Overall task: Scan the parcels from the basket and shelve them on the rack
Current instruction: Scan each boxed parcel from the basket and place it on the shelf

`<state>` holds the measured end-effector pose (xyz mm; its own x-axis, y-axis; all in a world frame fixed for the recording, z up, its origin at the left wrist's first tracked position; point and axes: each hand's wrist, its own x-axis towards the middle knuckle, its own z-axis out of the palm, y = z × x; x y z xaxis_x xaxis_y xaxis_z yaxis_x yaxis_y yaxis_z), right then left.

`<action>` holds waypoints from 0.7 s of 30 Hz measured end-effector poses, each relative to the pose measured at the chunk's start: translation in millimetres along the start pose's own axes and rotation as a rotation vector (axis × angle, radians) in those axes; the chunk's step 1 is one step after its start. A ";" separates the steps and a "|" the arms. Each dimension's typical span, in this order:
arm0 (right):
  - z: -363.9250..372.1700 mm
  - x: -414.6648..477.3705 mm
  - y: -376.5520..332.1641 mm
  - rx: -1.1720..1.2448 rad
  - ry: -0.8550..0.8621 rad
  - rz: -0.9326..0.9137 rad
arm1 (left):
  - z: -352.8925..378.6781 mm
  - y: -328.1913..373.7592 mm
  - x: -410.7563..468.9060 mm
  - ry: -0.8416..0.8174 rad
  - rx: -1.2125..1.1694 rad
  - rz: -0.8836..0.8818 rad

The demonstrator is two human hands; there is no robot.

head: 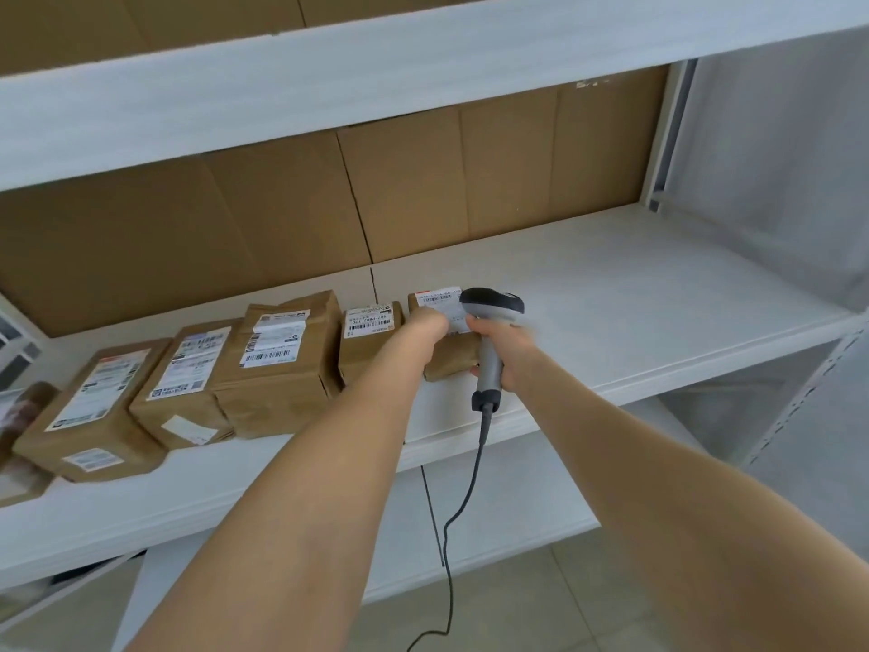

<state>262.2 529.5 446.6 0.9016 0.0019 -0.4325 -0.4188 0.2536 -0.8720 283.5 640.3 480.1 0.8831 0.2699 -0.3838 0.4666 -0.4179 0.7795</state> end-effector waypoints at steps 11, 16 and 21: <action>4.0 5.8 -3.3 0.041 0.029 0.011 | -6.1 14.1 11.2 0.219 0.235 0.014; -15.3 -0.5 -14.0 0.100 0.109 -0.015 | -14.6 25.6 13.9 0.358 0.201 0.109; -45.7 -18.2 -27.9 0.246 0.211 -0.107 | 7.8 43.6 3.8 0.355 0.330 0.279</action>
<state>252.5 478.1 468.3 0.8861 -0.2313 -0.4016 -0.2610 0.4672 -0.8448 307.6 616.3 508.8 0.9309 0.3619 0.0502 0.2585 -0.7496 0.6094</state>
